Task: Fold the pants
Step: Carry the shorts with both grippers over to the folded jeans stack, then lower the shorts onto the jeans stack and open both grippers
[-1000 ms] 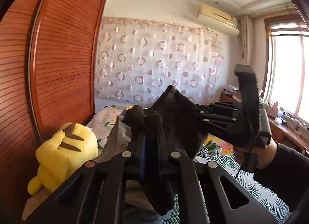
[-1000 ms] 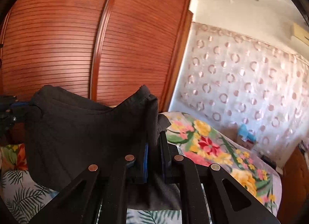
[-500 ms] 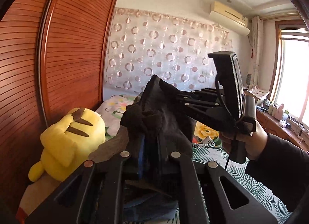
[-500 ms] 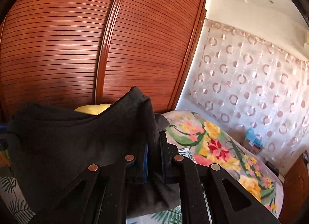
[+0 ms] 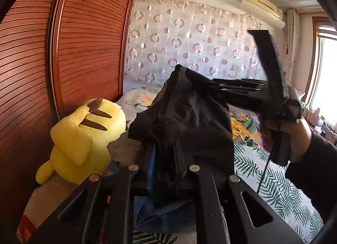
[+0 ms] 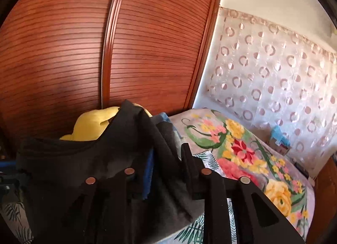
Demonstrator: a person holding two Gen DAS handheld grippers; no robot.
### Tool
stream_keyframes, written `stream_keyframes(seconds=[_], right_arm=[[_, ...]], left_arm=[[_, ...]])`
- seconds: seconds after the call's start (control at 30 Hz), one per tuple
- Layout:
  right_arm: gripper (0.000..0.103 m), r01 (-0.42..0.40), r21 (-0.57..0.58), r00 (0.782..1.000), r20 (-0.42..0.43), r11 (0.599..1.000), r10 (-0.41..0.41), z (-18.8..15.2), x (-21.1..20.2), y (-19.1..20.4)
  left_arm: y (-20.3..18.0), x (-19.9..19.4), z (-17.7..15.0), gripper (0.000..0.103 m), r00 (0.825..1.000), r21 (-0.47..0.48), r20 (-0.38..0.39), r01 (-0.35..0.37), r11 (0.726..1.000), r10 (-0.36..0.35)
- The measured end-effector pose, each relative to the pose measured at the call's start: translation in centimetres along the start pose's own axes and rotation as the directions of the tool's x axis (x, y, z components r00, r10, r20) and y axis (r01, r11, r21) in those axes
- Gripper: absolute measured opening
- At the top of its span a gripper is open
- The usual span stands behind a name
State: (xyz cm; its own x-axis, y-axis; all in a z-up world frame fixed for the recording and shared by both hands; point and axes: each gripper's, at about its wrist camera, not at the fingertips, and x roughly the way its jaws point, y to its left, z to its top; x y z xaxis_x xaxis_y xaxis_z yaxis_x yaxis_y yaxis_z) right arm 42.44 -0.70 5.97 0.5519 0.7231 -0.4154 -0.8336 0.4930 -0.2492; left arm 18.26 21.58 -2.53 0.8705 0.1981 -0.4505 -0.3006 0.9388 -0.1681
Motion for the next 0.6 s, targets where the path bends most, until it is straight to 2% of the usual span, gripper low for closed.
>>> stream_keyframes(seconds=[0.2,0.37,0.5,0.6], right_arm=[[0.036,-0.001,0.061,1.000,-0.005,0.998,0.002,-1.8,-2.2,-2.1],[0.036,0.020,0.104,0.999,-0.050,0.994,-0.015,-3.2,-1.7,-3.2],[0.036,0.034,0.140,0.996,-0.080,0.990,-0.023,-2.8,-0.7,-3.4],[0.036,0.042,0.147,0.997,-0.077,0.988,-0.031,-2.3,-1.4,-2.8]], left_arm=[[0.2,0.2,-0.5,0.015,1.000,0.003,-0.013,-0.010,1.000,0.010],[0.0,0.2,-0.4,0.016,1.000,0.010,-0.022,-0.015,1.000,0.015],[0.0,0.1,-0.5,0.019,1.000,0.017,-0.024,-0.018,1.000,0.018],[-0.1,-0.1,-0.5,0.022,0.999,0.022,-0.028,-0.027,0.999,0.028]])
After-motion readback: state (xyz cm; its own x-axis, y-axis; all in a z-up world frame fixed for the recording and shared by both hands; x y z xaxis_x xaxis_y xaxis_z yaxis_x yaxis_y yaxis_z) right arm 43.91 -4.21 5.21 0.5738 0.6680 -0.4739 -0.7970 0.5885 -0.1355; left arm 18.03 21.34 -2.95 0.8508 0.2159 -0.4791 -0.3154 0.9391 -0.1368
